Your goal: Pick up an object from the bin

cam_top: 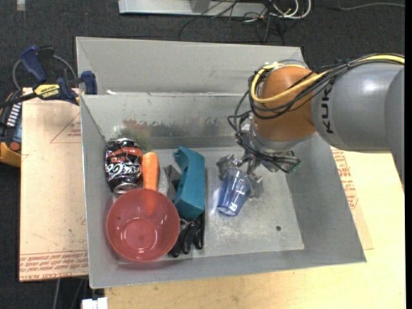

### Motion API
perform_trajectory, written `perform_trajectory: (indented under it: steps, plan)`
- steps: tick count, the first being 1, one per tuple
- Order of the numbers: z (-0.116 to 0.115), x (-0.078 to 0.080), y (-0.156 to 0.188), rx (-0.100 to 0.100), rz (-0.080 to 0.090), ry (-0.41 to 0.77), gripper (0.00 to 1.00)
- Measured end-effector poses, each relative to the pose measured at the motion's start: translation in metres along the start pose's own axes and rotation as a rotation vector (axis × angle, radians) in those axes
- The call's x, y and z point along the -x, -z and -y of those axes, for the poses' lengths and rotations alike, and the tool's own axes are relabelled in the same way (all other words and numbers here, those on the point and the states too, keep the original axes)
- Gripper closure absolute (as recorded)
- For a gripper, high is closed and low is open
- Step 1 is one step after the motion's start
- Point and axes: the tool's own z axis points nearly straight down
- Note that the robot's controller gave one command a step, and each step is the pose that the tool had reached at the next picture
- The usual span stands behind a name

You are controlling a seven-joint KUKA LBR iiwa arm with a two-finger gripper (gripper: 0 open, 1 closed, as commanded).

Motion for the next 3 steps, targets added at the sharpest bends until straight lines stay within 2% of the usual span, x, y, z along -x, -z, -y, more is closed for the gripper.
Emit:
perform_trajectory:
  steps: [3]
  plan:
    - [-0.001,0.0,0.026,0.002,0.0,-0.001,1.0]
